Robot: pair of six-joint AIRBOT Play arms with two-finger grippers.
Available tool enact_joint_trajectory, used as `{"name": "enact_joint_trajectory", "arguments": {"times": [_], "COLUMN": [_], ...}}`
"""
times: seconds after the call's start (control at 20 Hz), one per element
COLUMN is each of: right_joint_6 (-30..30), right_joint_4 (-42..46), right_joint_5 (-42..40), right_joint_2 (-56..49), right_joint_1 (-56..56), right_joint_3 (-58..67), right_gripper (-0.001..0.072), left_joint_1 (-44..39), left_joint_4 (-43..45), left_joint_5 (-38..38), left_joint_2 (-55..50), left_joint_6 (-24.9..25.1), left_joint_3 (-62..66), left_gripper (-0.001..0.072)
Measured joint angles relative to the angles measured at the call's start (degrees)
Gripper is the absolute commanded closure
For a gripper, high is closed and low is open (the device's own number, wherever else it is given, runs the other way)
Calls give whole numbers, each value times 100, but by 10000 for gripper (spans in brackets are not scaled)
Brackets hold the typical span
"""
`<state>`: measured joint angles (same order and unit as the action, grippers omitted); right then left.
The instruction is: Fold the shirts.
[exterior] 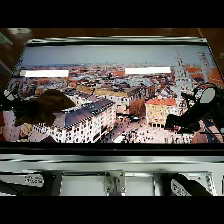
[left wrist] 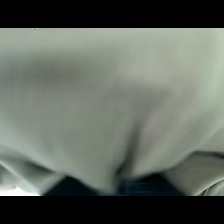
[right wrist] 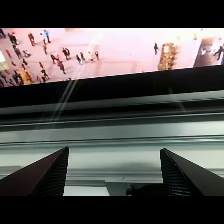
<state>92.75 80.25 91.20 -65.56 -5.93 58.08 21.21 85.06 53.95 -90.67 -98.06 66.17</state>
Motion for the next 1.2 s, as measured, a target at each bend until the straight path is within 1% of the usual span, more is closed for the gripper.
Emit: {"name": "enact_joint_trajectory", "arguments": {"times": [0.15, 0.3, 0.45, 0.65, 0.75, 0.9, 1.05, 1.2], "right_joint_6": [2, -2, -68, -308, -428, -546, -599, -605], "right_joint_4": [-151, -223, -240, -236, -122, 223, 592, 767], "right_joint_5": [2, -15, -20, 264, 461, 691, 837, 1008], "right_joint_2": [-7, -7, -7, 74, 245, 704, 1222, 1611], "right_joint_1": [0, 0, 0, 0, 0, 0, 0, 0], "right_joint_3": [0, 0, 0, 35, 105, 291, 424, 472], "right_gripper": [16, 16, 18, 22, 22, 22, 22, 22], "left_joint_1": [-37, -256, -734, -1637, -2127, -2924, -3770, -4697], "left_joint_4": [-131, -286, -413, -568, -785, -1152, -1316, -1401], "left_joint_5": [63, 175, 238, 297, 323, 367, 402, 271], "left_joint_2": [57, 407, 1134, 2409, 2986, 3501, 3593, 3401], "left_joint_6": [289, 675, 970, 1128, 1128, 994, 769, 518], "left_joint_3": [162, 411, 573, 647, 656, 656, 557, 367], "left_gripper": [663, 664, 664, 664, 664, 664, 664, 663]}}
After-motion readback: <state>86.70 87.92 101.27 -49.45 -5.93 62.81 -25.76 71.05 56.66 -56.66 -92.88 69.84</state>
